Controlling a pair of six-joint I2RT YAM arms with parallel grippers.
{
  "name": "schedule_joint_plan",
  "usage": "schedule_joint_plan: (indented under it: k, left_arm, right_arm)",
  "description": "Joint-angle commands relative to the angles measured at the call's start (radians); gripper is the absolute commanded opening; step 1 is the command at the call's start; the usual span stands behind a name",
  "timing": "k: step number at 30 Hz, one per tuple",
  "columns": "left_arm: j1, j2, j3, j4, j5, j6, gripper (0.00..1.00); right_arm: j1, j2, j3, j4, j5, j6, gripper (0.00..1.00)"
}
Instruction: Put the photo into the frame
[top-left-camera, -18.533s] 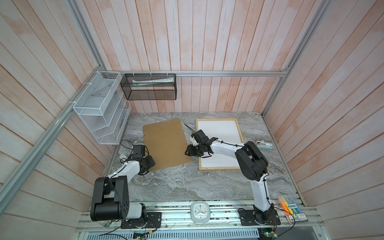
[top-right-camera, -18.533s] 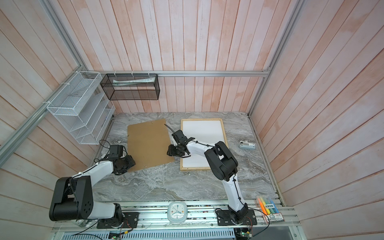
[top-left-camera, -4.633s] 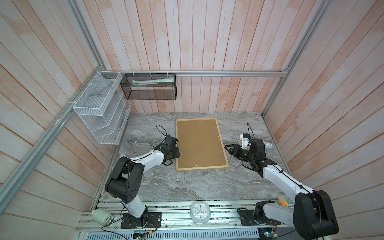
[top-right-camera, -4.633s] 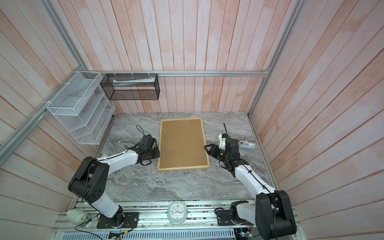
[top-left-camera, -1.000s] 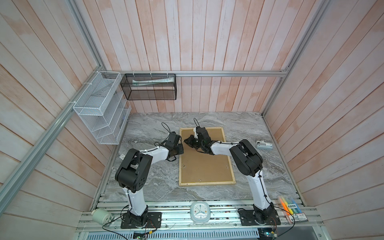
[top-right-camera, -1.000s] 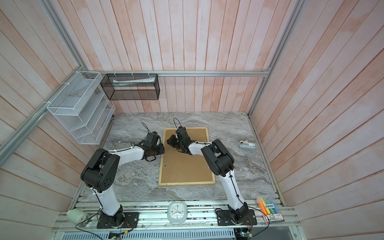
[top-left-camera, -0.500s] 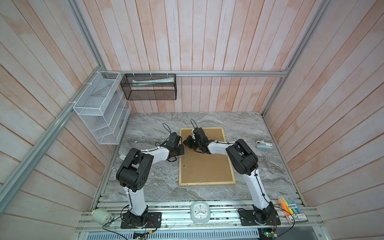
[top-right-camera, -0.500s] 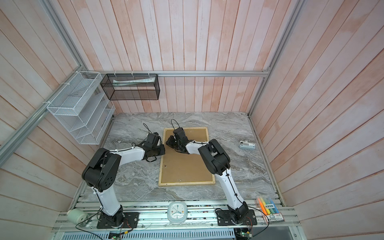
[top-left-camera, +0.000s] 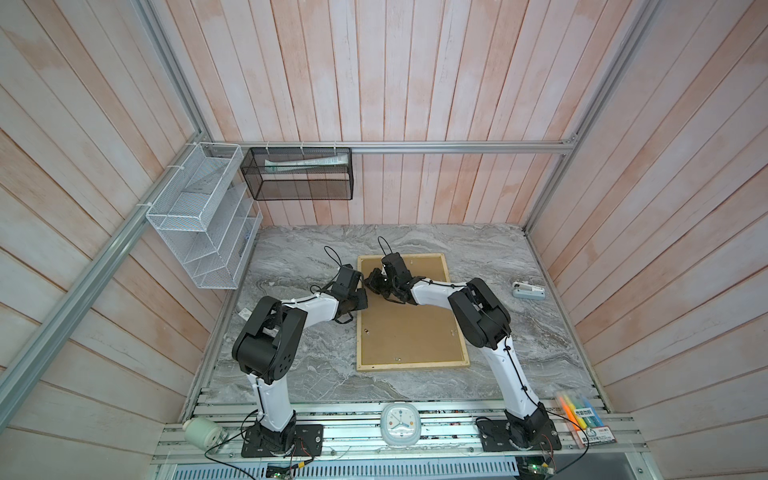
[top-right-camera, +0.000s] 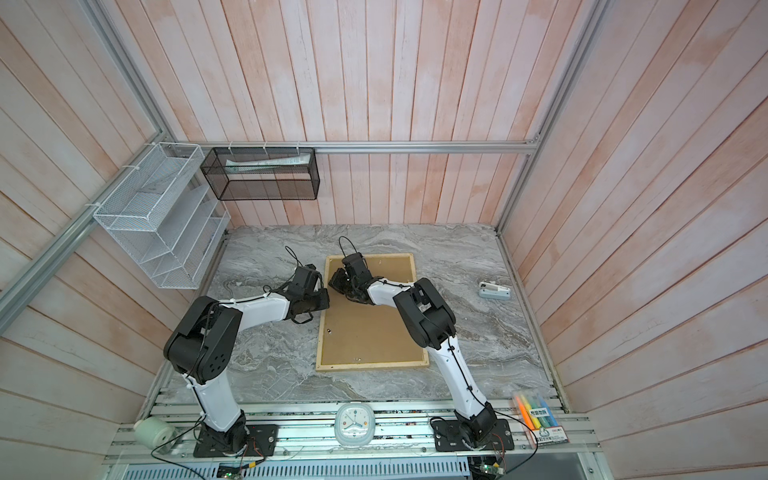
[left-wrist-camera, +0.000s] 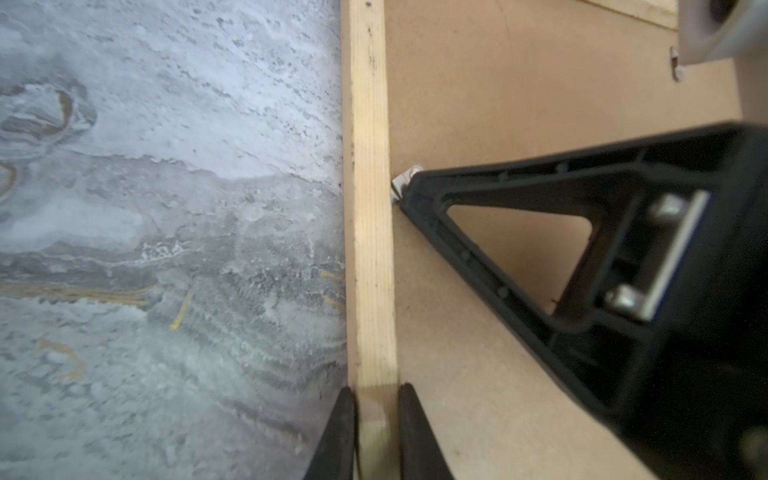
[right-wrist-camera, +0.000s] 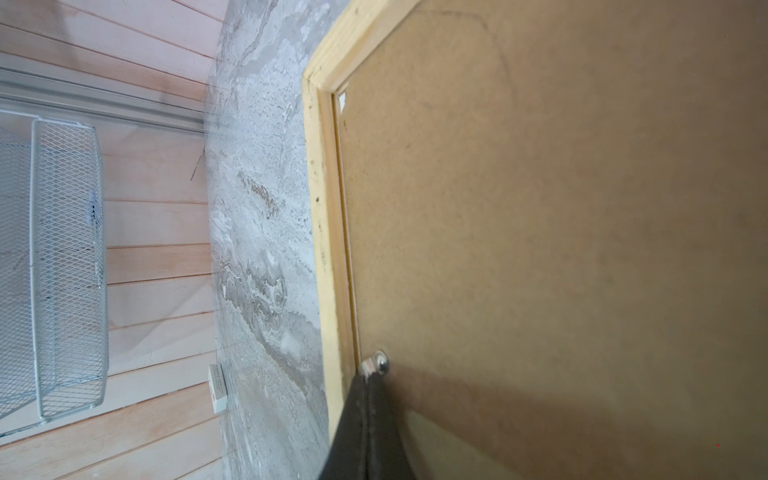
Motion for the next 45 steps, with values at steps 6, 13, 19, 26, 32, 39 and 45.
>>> schedule_joint_plan:
  k: [6,13,19,26,32,39,45]
  left_arm:
    - [-0.024,0.035,-0.004,-0.046,0.083,0.011,0.12]
    - [-0.027,0.044,0.003,-0.028,0.154,0.035,0.11]
    - [-0.039,0.059,0.019,-0.035,0.205,0.064,0.11]
    - [-0.046,0.06,0.02,-0.035,0.225,0.072,0.1]
    - [-0.047,0.055,0.015,-0.034,0.232,0.073,0.09]
    - [-0.045,0.052,0.016,-0.036,0.207,0.053,0.08]
    - [-0.011,0.033,-0.008,-0.016,0.168,-0.004,0.07]
  right_arm:
    - [0.009,0.062,-0.05,0.039,0.049,0.112,0.0]
    - [0.015,0.071,-0.062,0.07,0.059,0.2,0.0]
    - [0.026,0.086,-0.055,0.071,0.093,0.249,0.0]
    - [0.028,0.089,-0.058,0.069,0.138,0.276,0.0]
    - [0.027,0.115,-0.033,0.076,0.143,0.315,0.0]
    - [0.023,0.087,-0.071,0.228,0.126,0.19,0.0]
    - [0.014,-0.024,-0.156,0.27,0.104,0.069,0.05]
